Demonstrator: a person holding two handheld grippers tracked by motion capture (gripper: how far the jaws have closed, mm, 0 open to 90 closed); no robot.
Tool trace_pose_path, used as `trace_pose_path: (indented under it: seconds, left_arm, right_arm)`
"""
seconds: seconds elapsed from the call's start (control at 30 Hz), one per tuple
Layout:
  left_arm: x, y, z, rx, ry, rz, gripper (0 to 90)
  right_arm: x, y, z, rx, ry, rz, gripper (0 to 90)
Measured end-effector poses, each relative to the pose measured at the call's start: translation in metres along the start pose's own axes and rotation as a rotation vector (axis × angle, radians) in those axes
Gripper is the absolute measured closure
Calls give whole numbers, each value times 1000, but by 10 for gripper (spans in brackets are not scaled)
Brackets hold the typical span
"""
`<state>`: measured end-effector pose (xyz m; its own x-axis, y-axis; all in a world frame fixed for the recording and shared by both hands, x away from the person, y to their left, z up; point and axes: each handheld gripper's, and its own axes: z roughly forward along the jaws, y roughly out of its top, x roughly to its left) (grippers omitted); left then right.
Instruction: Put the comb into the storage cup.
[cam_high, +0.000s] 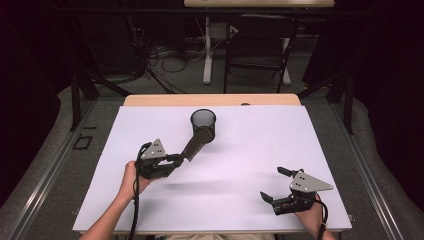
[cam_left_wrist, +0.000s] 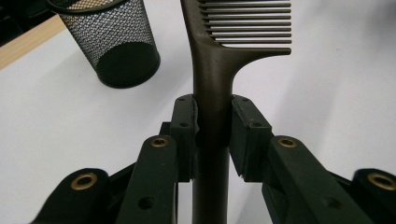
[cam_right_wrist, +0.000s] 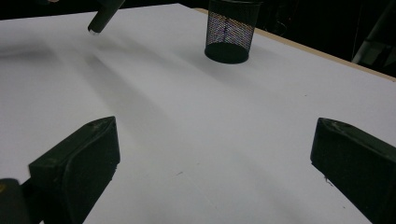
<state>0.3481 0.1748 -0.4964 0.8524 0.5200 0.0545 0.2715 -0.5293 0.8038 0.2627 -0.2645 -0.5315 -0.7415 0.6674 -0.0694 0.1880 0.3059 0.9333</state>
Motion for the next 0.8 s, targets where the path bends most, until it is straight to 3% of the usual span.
trace_pose_path:
  seconds: [0.8]
  left_arm:
    - [-2, -7, -6, -122, 84, -50, 728]
  right_arm:
    - [-1, 0, 1, 3, -9, 8, 9]
